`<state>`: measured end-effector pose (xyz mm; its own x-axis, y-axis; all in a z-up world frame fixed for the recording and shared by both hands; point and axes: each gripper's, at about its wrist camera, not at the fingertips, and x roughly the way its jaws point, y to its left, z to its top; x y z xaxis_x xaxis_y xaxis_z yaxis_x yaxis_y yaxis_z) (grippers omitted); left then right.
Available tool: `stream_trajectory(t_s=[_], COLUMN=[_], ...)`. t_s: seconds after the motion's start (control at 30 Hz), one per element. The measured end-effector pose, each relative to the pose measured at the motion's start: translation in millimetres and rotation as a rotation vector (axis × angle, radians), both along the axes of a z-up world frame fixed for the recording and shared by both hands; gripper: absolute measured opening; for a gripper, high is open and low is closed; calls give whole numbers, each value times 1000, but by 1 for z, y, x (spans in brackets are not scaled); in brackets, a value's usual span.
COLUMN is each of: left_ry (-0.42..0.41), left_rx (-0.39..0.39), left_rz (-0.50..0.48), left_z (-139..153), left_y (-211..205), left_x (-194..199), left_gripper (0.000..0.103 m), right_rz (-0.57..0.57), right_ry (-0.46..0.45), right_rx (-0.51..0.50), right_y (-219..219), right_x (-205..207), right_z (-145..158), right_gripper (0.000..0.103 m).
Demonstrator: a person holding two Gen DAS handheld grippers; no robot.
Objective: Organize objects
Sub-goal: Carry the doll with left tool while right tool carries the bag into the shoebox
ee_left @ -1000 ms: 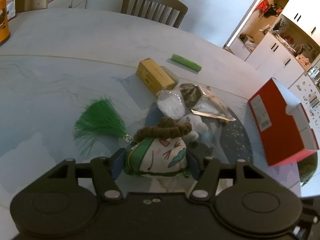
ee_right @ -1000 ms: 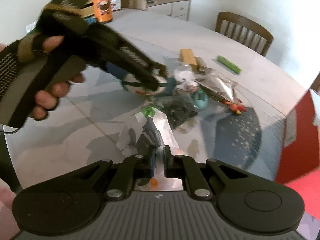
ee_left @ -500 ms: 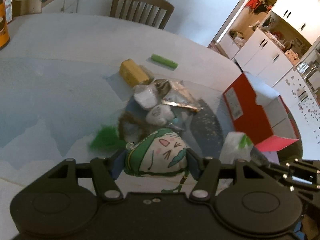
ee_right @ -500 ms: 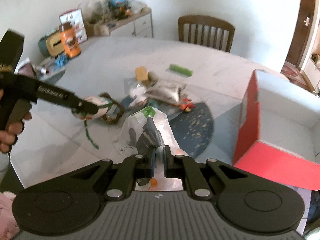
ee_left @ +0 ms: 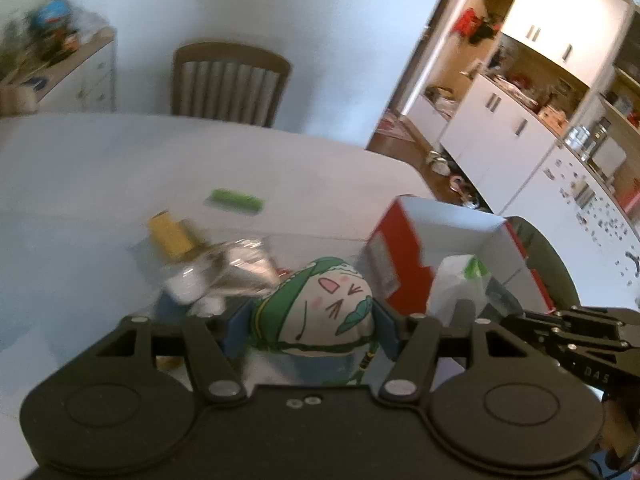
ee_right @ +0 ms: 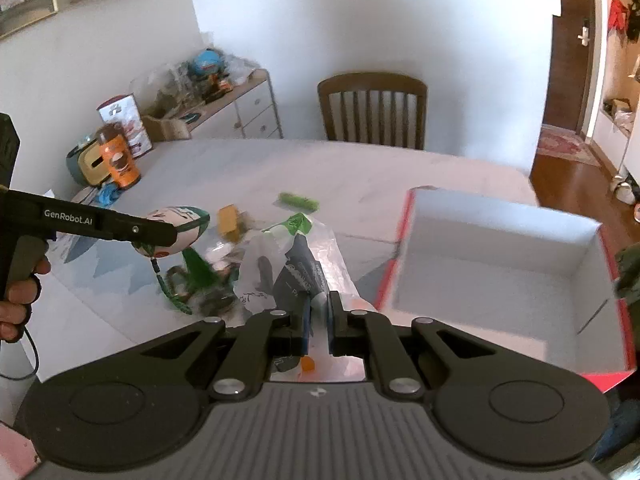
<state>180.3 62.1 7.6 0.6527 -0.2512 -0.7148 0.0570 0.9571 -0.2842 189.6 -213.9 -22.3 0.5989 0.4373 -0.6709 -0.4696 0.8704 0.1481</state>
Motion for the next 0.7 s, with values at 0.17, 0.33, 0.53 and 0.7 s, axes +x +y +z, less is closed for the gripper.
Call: stream_trajectory(t_s=[0.17, 0.33, 0.53, 0.7], left_ry=[-27, -30, -37, -42], left_rx=[24, 36, 66, 38], left_rz=[-61, -120, -185, -217], left_z=[10, 12, 15, 22], left_y=[-51, -96, -141, -167], left_x=[28, 53, 83, 106], left_gripper=[62, 62, 62, 62], right_rz=[-25, -73, -139, -191], right_ry=[-15, -8, -2, 16], right_rx=[-21, -33, -40, -55], right_y=[-34, -68, -103, -127], right_x=[18, 36, 60, 82], right_z=[3, -1, -6, -12], right_gripper=[8, 8, 8, 8])
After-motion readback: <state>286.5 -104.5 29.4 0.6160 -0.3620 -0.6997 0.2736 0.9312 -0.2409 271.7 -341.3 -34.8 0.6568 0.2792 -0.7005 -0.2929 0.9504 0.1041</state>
